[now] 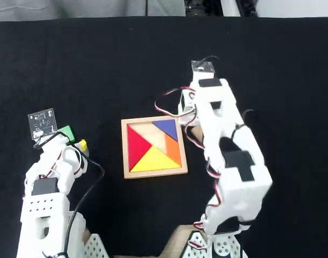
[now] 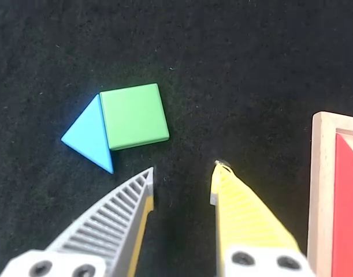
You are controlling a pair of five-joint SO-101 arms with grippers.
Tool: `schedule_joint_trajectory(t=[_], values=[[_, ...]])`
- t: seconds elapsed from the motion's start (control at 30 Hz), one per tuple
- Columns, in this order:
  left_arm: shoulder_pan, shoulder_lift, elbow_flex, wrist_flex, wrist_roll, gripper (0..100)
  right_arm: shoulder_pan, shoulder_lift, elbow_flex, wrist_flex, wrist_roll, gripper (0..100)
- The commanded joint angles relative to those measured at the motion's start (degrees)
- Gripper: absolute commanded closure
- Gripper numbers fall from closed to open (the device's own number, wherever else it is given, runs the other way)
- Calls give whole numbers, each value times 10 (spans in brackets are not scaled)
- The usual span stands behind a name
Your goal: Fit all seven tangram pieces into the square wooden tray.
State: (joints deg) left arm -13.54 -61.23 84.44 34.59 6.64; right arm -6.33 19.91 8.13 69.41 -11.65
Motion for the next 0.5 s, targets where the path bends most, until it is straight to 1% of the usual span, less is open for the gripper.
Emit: schedule_joint_trajectory(t=[0.0, 0.17, 0.47], values=[[7, -8, -2, -10, -3, 827, 0, 21, -51, 11, -10, 774], [7, -8, -2, -10, -3, 827, 25, 44, -66, 12, -10, 776], [7, -8, -2, -9, -3, 827, 25, 48, -58, 13, -10, 776]])
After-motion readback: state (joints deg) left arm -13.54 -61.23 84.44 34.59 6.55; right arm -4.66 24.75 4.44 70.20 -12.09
